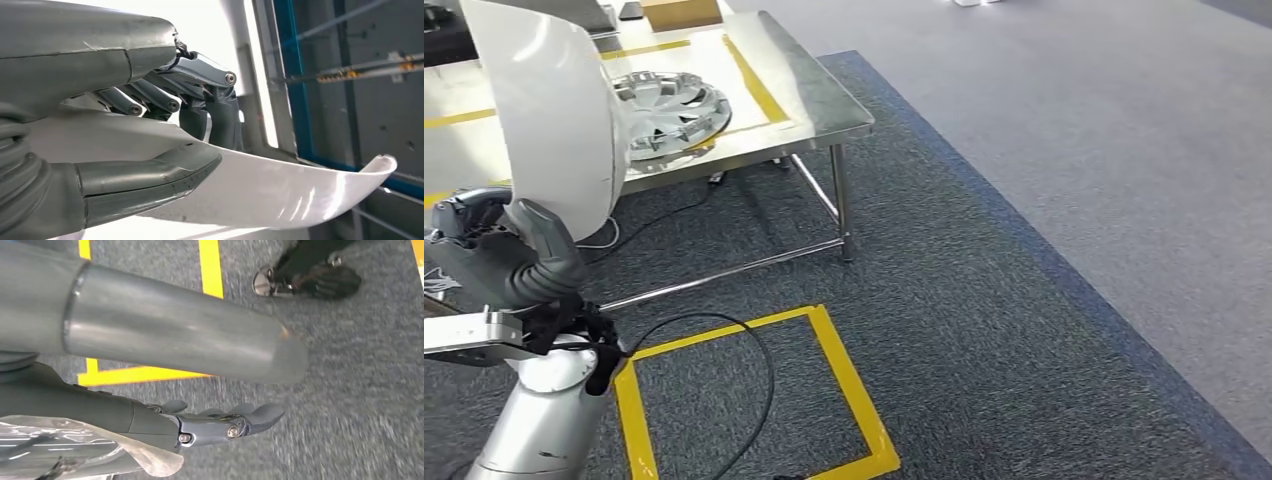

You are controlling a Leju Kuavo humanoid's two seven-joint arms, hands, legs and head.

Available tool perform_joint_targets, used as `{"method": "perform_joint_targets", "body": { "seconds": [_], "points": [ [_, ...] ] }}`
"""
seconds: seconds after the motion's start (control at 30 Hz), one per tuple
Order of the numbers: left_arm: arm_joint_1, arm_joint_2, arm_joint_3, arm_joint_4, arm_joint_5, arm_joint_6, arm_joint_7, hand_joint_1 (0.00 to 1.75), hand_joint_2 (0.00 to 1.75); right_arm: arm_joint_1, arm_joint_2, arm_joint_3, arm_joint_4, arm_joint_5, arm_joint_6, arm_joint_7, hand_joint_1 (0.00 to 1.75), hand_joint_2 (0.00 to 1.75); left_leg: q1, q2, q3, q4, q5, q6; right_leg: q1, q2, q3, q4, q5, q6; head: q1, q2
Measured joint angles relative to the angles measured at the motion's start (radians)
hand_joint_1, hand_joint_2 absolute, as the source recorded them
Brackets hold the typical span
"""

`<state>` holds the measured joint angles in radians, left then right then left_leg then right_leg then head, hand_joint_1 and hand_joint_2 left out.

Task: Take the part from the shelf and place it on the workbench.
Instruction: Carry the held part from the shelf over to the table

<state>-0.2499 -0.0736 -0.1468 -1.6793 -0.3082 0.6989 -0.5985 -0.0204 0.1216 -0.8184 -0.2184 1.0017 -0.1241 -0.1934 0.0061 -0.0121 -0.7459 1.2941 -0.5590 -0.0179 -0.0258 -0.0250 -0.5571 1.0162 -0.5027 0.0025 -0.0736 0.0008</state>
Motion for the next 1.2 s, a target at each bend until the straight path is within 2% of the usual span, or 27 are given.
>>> {"method": "perform_joint_targets", "body": {
  "seconds": [0.03,0.07,0.1,0.17,0.23,0.3,0.33,0.4,0.43,0.5,0.53,0.57,0.6,0.63,0.7,0.73,0.77,0.8,0.83,0.9,0.97,1.0,1.03,1.07,1.1,1.13,1.2],
  "points": [
    [0.002,0.0,0.0,0.0,0.001,0.0,0.0,1.75,1.75,0.0,-0.001,-0.003,-0.001,0.0,0.0,-0.001,0.0,0.0,0.002,0.003,-0.008,0.014,0.005,-0.001,0.001,-0.014,0.002,0.0,-0.003,0.0,0.0,0.0],
    [0.003,0.0,0.0,0.0,0.002,0.0,0.0,1.75,1.75,0.0,-0.001,-0.006,-0.001,0.0,0.0,-0.001,0.0,0.0,0.002,0.007,0.005,-0.011,0.028,0.0,0.001,-0.027,0.005,0.0,-0.005,0.001,0.0,0.0],
    [0.003,0.0,0.0,0.0,0.003,0.0,0.0,1.75,1.75,-0.001,-0.001,-0.007,-0.002,0.0,0.0,-0.002,0.0,0.0,0.002,0.016,0.036,-0.071,0.064,0.004,0.001,-0.04,0.01,0.0,-0.009,0.003,0.0,0.0],
    [0.002,0.0,0.0,0.0,0.003,0.0,-0.001,1.75,1.75,-0.002,-0.001,-0.01,-0.002,0.0,0.0,-0.002,0.0,0.0,-0.008,0.06,0.104,-0.203,0.112,0.015,0.005,-0.063,0.019,0.001,-0.017,0.011,0.0,0.0],
    [0.001,0.0,0.0,0.0,0.002,0.0,-0.002,1.75,1.75,-0.004,-0.001,-0.011,-0.002,0.0,0.0,-0.002,0.0,0.0,-0.018,0.085,0.128,-0.257,0.116,0.026,0.01,-0.083,0.024,0.0,-0.024,0.02,0.001,0.0],
    [0.004,0.0,0.001,-0.001,0.002,0.0,-0.003,1.75,1.75,-0.007,-0.001,-0.013,-0.002,0.0,0.0,-0.002,0.0,0.0,-0.017,0.064,0.127,-0.263,0.116,0.035,0.011,-0.1,0.029,-0.004,-0.03,0.031,0.001,0.0],
    [0.005,0.0,0.002,-0.002,0.001,0.0,-0.004,1.75,1.75,-0.008,-0.001,-0.013,-0.003,0.0,0.0,-0.002,0.0,0.0,-0.014,0.052,0.129,-0.267,0.118,0.041,0.009,-0.087,0.03,0.0,-0.038,0.037,0.002,0.0],
    [0.006,-0.001,0.003,-0.004,0.0,0.0,-0.005,1.75,1.75,-0.01,-0.002,-0.015,-0.003,0.0,0.0,-0.002,0.0,0.0,-0.007,0.03,0.133,-0.274,0.122,0.052,0.006,-0.03,0.001,0.064,-0.079,0.044,0.008,0.0],
    [0.006,-0.002,0.003,-0.004,0.0,0.0,-0.006,1.75,1.75,-0.009,-0.002,-0.015,-0.003,0.0,0.0,-0.002,0.0,0.0,-0.007,0.019,0.133,-0.274,0.122,0.055,0.006,-0.001,-0.028,0.126,-0.109,0.044,0.011,0.0],
    [0.009,-0.004,0.002,-0.004,0.0,0.0,-0.006,1.75,1.75,-0.005,-0.003,-0.016,-0.003,0.0,0.001,-0.001,0.0,0.0,-0.008,-0.008,0.134,-0.274,0.121,0.059,0.006,0.02,-0.1,0.256,-0.152,0.045,0.012,0.0],
    [0.011,-0.004,0.002,-0.004,0.0,0.0,-0.006,1.75,1.75,-0.003,-0.003,-0.016,-0.003,0.0,0.001,-0.001,0.0,0.0,-0.008,-0.024,0.134,-0.274,0.121,0.059,0.006,0.023,-0.122,0.282,-0.148,0.044,0.012,0.0],
    [0.012,-0.004,0.003,-0.004,0.0,0.0,-0.006,1.75,1.75,-0.002,-0.003,-0.016,-0.003,-0.001,0.001,-0.001,0.0,0.0,-0.008,-0.04,0.135,-0.273,0.121,0.059,0.006,0.025,-0.126,0.269,-0.123,0.043,0.012,0.0],
    [0.013,-0.004,0.003,-0.004,0.0,0.0,-0.006,1.75,1.75,-0.002,-0.004,-0.016,-0.003,-0.001,0.001,-0.001,0.0,0.0,-0.008,-0.055,0.137,-0.273,0.12,0.058,0.006,0.029,-0.112,0.219,-0.082,0.041,0.012,0.0],
    [0.013,-0.004,0.003,-0.004,0.0,0.0,-0.006,1.75,1.75,-0.002,-0.004,-0.016,-0.003,-0.001,0.001,-0.001,0.0,0.0,-0.007,-0.069,0.138,-0.273,0.119,0.056,0.004,0.046,-0.087,0.148,-0.039,0.039,0.013,0.0],
    [0.013,-0.004,0.003,-0.004,0.0,0.0,-0.007,1.75,1.75,-0.002,-0.004,-0.016,-0.003,-0.001,0.001,-0.001,0.0,0.0,-0.008,-0.093,0.135,-0.268,0.118,0.048,-0.002,0.088,-0.038,0.035,0.006,0.035,0.012,0.0],
    [0.013,-0.004,0.003,-0.004,0.0,0.0,-0.008,1.75,1.75,-0.002,-0.004,-0.016,-0.003,0.0,0.001,0.001,0.0,0.0,-0.008,-0.105,0.132,-0.267,0.118,0.042,-0.003,0.102,-0.025,0.01,0.009,0.034,0.012,0.0],
    [0.014,-0.003,0.003,-0.004,0.001,-0.001,-0.008,1.75,1.75,-0.002,-0.004,-0.016,-0.003,0.0,0.001,0.002,0.0,0.0,-0.007,-0.116,0.128,-0.267,0.12,0.036,-0.002,0.102,-0.019,0.005,0.005,0.031,0.011,0.0],
    [0.016,-0.003,0.003,-0.004,0.002,-0.001,-0.009,1.75,1.75,-0.002,-0.004,-0.016,-0.003,0.0,0.001,0.003,0.0,0.0,-0.004,-0.127,0.126,-0.268,0.122,0.03,-0.001,0.092,-0.015,0.004,0.006,0.028,0.011,0.0],
    [0.018,-0.002,0.003,-0.005,0.002,0.0,-0.01,1.75,1.75,-0.003,-0.003,-0.016,-0.003,0.0,0.001,0.004,0.0,0.0,-0.004,-0.127,0.125,-0.267,0.122,0.025,-0.002,0.081,-0.012,0.001,0.007,0.023,0.011,0.0],
    [0.018,0.0,0.003,-0.006,0.003,0.0,-0.01,1.75,1.75,-0.004,-0.003,-0.017,-0.004,0.001,0.0,0.004,0.0,0.0,-0.007,-0.082,0.107,-0.224,0.095,0.014,-0.005,0.056,-0.004,-0.005,0.008,0.013,0.005,0.0],
    [0.018,0.001,0.002,-0.006,0.004,0.0,-0.012,1.75,1.75,-0.003,-0.004,-0.017,-0.005,0.003,0.0,0.004,0.0,0.0,-0.006,-0.021,0.053,-0.108,0.039,0.005,-0.002,0.028,0.003,-0.006,0.004,0.006,-0.002,0.0],
    [0.02,0.001,0.002,-0.006,0.005,0.0,-0.012,1.75,1.75,-0.001,-0.004,-0.017,-0.005,0.004,0.0,0.004,0.0,0.0,-0.004,-0.008,0.023,-0.048,0.016,0.002,-0.001,0.015,0.005,-0.006,0.001,0.004,-0.002,0.0],
    [0.021,0.001,0.001,-0.006,0.006,0.0,-0.013,1.75,1.75,0.001,-0.004,-0.017,-0.005,0.005,0.001,0.005,0.0,0.0,-0.001,-0.001,0.005,-0.011,0.008,0.001,0.0,0.004,0.006,-0.006,-0.001,0.003,-0.002,0.0],
    [0.022,0.001,0.001,-0.006,0.007,0.0,-0.013,1.75,1.75,0.001,-0.004,-0.017,-0.005,0.006,0.003,0.008,0.0,0.0,0.001,0.002,0.004,-0.01,0.017,0.001,0.0,-0.005,0.008,-0.006,-0.003,0.004,-0.002,0.0],
    [0.022,0.001,0.002,-0.006,0.007,0.0,-0.014,1.75,1.75,0.001,-0.004,-0.017,-0.005,0.007,0.006,0.012,0.0,0.0,0.002,0.004,0.022,-0.045,0.043,0.002,0.0,-0.012,0.01,-0.006,-0.005,0.005,-0.002,0.0],
    [0.022,0.001,0.002,-0.006,0.008,0.0,-0.015,1.75,1.75,0.0,-0.004,-0.017,-0.005,0.008,0.01,0.019,0.0,0.0,0.002,0.008,0.055,-0.107,0.077,0.005,0.0,-0.018,0.013,-0.006,-0.008,0.007,-0.003,0.0],
    [0.02,0.001,0.001,-0.006,0.009,-0.001,-0.015,1.75,1.75,-0.004,-0.003,-0.017,-0.005,0.014,0.016,0.032,0.0,0.0,-0.002,0.019,0.117,-0.222,0.115,0.014,0.004,-0.025,0.016,-0.005,-0.012,0.015,-0.002,0.0]
  ]
}}
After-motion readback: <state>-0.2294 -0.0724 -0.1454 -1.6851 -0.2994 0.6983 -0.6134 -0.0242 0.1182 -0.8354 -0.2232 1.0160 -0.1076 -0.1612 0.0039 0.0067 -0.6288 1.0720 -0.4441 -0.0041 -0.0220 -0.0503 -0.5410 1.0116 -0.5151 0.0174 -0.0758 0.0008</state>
